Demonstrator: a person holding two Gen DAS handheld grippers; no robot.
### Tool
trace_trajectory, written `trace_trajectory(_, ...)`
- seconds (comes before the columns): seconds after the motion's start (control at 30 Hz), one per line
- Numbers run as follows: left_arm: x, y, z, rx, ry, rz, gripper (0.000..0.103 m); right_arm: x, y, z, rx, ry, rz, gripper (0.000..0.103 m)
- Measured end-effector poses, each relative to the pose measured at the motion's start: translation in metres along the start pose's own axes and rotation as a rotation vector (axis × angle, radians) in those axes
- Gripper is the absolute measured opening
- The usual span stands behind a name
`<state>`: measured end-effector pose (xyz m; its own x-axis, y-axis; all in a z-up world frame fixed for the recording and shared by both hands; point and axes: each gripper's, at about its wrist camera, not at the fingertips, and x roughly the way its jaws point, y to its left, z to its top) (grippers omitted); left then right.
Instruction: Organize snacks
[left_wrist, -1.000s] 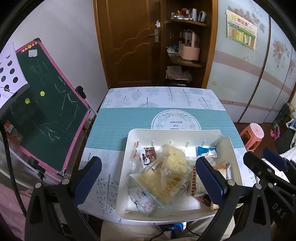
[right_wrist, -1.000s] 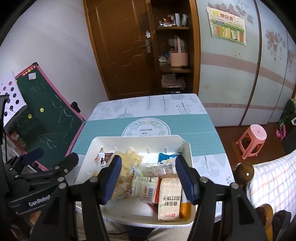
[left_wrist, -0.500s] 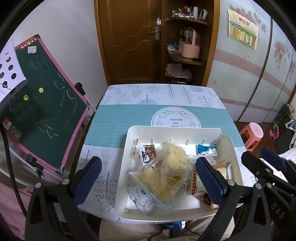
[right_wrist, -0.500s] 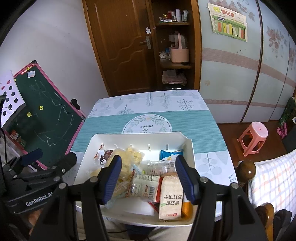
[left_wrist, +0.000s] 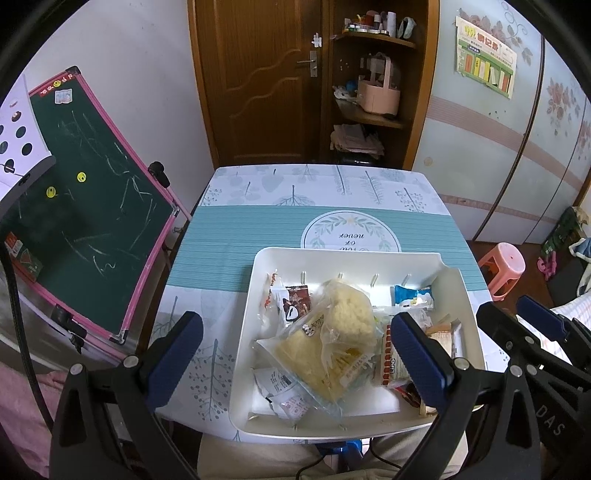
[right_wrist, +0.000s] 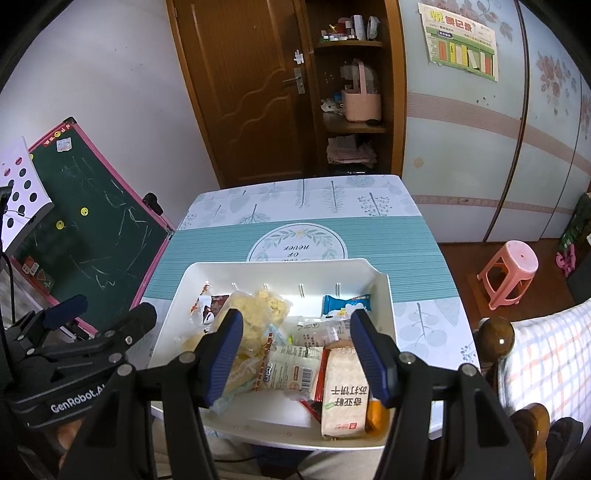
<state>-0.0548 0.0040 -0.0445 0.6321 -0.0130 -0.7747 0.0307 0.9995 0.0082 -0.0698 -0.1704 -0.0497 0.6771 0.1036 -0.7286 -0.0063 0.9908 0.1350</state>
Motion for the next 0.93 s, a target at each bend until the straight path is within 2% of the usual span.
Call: trace_trajectory(0.93, -0.0028, -0.0006, -0.0047, -0.002, 0.013, 0.002, 0.101, 0.0018, 0.0029, -0.0042, 0.011, 0.001, 0.000, 0.061)
